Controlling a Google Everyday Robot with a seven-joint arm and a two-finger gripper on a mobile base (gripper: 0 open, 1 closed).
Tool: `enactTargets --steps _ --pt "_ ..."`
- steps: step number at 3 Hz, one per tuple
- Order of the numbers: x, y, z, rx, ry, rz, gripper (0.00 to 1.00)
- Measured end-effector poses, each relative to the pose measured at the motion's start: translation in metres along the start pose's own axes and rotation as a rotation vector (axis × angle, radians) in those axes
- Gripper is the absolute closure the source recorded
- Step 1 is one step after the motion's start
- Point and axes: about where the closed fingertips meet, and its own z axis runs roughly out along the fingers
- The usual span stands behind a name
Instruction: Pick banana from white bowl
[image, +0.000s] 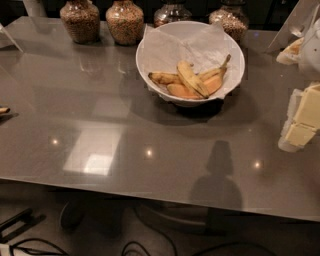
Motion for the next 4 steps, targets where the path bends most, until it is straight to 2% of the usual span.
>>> enactTargets --steps 1,2,3,4 --pt "0.000 0.000 0.000 0.000 0.000 0.000 0.00" --pt "-0.011 -0.005 0.000 0.017 -0.045 0.002 0.00" --pt "-0.051 -0.026 0.001 0.060 -0.198 0.050 0.00" --pt "-0.102 -0.053 0.007 0.112 -0.301 0.085 0.00"
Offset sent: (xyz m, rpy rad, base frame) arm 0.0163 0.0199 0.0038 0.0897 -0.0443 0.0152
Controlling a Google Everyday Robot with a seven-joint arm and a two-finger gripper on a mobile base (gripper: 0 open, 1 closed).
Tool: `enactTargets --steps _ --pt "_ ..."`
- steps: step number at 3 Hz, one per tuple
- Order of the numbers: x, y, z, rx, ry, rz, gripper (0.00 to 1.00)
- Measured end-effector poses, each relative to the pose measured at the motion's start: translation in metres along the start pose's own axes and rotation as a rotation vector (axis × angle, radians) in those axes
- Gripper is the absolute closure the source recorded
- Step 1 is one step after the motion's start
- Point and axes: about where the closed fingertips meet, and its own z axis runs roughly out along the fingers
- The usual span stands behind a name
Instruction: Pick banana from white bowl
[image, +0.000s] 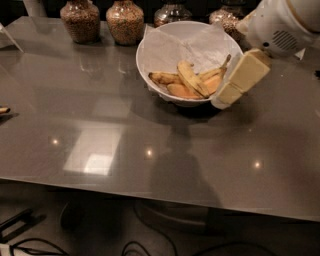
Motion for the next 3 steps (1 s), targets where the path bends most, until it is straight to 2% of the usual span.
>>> enactTargets --steps 1,2,3 --pt "-0.0069 -0.0040 -0.0003 0.019 -0.018 0.057 0.00" --pt "-0.0069 -0.0037 -0.0003 0.018 -0.017 0.056 0.00" --pt "-0.0009 -0.0118 0.0062 0.064 -0.009 0.105 0.00"
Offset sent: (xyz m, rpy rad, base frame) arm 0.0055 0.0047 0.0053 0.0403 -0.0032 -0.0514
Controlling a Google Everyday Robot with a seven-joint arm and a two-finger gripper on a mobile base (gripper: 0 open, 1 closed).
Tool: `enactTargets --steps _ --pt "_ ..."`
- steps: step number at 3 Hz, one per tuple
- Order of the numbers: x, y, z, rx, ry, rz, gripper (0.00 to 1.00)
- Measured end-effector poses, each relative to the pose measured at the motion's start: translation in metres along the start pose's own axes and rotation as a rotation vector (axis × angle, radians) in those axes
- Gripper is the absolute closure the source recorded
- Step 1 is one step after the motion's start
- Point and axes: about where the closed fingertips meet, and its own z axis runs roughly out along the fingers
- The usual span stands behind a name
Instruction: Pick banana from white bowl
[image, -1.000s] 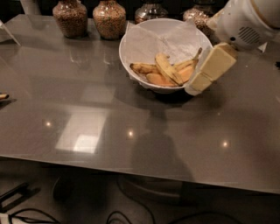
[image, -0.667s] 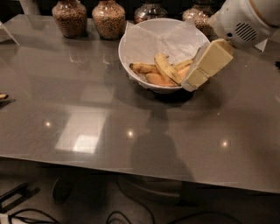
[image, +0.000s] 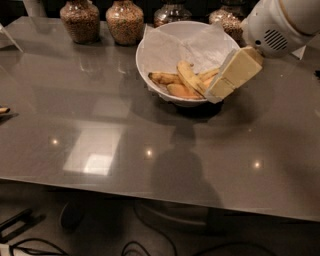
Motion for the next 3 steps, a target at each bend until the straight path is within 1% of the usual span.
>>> enactTargets --steps 1,2,3 --pt "0.006 -0.018 0.026 0.064 -0.003 0.087 0.00" --pt "0.002 -0.035 0.061 0.090 -0.024 0.156 0.00" --pt "-0.005 -0.044 0.094 0.079 -0.043 0.201 0.17"
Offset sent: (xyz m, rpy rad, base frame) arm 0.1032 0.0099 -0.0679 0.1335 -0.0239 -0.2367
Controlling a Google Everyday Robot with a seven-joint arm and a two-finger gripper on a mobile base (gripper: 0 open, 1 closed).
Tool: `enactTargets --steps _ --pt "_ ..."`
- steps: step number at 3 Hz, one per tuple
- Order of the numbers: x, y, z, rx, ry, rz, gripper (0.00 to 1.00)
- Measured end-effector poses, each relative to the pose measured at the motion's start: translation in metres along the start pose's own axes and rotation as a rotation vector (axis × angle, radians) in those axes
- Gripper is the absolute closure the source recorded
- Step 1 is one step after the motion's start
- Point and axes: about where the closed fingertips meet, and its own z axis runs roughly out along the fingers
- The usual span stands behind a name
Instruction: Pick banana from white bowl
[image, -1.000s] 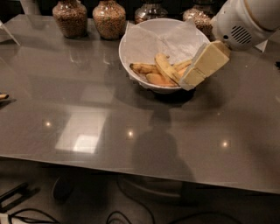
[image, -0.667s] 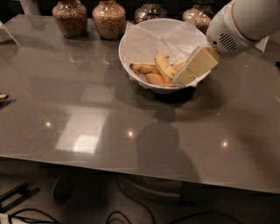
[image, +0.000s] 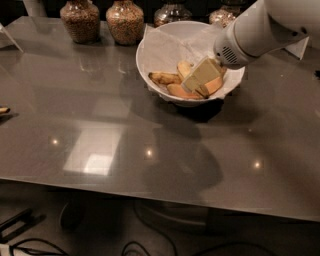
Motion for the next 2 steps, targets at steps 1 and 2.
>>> enactTargets --steps 1,2 --pt "-0.002 0.002 0.025 -0.028 -0.007 0.035 0.38" --pt "-0.002 0.005 0.044 -0.053 -0.007 0.062 0.37"
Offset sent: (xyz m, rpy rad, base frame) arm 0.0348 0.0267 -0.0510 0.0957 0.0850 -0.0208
